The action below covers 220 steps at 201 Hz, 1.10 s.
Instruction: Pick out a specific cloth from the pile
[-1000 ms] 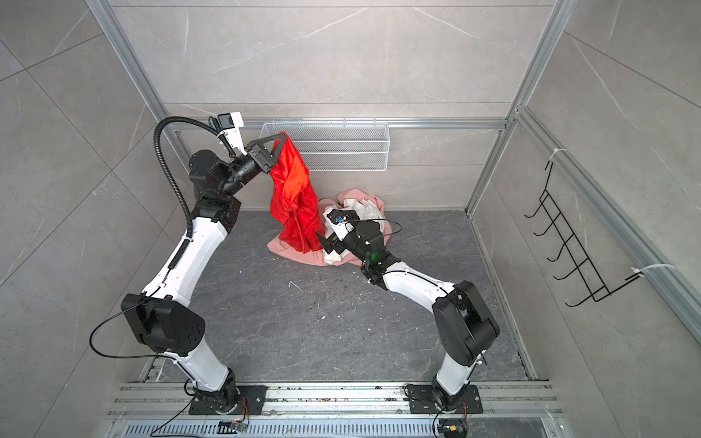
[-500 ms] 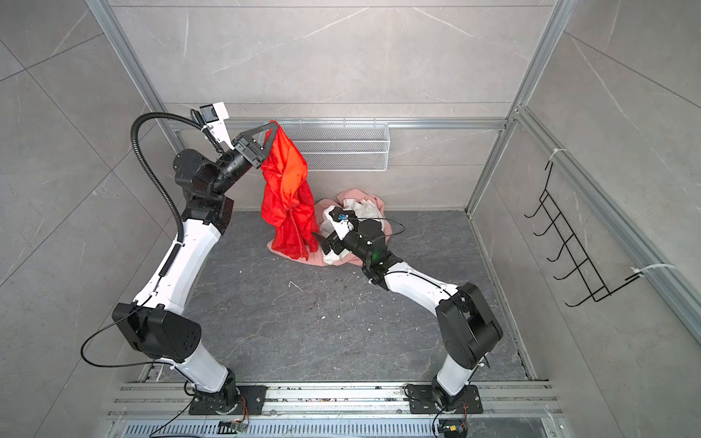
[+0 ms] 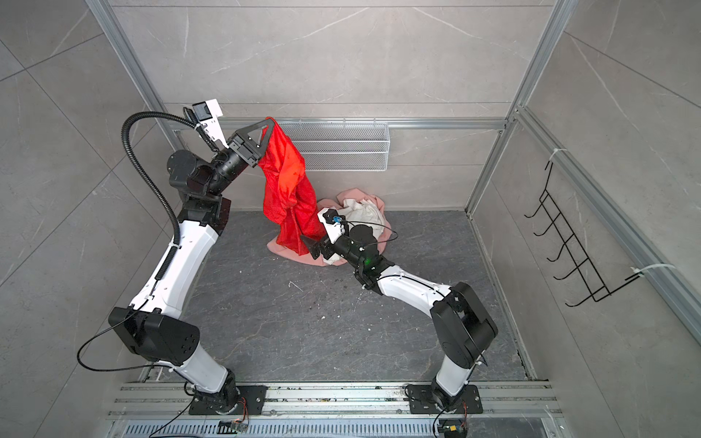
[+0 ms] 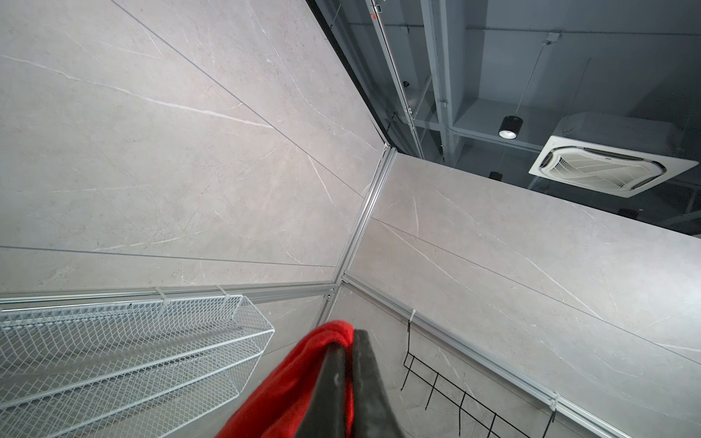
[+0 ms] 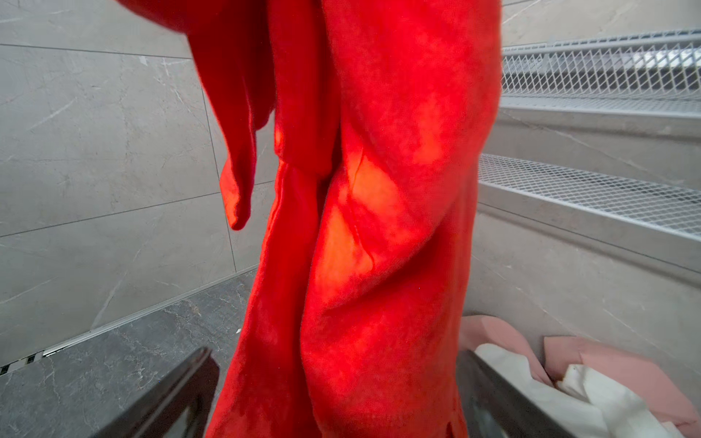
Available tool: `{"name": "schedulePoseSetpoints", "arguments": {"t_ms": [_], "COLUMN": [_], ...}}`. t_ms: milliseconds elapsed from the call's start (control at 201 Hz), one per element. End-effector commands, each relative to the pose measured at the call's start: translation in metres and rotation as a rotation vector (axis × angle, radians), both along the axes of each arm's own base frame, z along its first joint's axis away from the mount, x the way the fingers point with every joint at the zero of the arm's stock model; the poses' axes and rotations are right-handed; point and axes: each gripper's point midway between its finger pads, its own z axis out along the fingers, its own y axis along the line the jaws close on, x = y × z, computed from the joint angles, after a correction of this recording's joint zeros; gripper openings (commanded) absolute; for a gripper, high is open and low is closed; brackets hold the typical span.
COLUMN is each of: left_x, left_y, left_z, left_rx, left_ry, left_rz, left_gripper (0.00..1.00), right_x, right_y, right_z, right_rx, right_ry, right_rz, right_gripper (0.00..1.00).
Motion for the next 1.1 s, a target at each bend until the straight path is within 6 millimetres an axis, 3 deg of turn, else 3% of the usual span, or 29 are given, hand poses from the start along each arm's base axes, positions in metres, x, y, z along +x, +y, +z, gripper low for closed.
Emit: {"name": "schedulePoseSetpoints", "arguments": {"t_ms": [0, 169, 817, 1091], "left_x": [-0.052, -0.052, -0.056, -0.057], "left_y": [0.013, 0.013, 0.013, 0.011], "left_z": [0.054, 0.052, 0.052, 0.053], "left_rx": [-0.051, -0.052, -0.053, -0.06], "left_ry": [-0.183, -0.179, -0.174, -0.175], "left_rz": [0.0, 0.001, -0.007, -0.016], "left_gripper": [0.0, 0.0, 0.0, 0.0], "right_x": [0.009, 0.02, 0.008, 0.017], "right_y": [0.004, 0.007, 0.044, 0.049], "right_z": [0.009, 0.005, 0.01, 0.008], "right_rx": [0.054, 0.069, 0.099, 0.1], "right_ry": [0.002, 0.029, 0.017, 0.012], "right_rz": [-0.073, -0.142, 0.012, -0.008], "right_gripper": [1.0, 1.0, 1.0, 1.0]}}
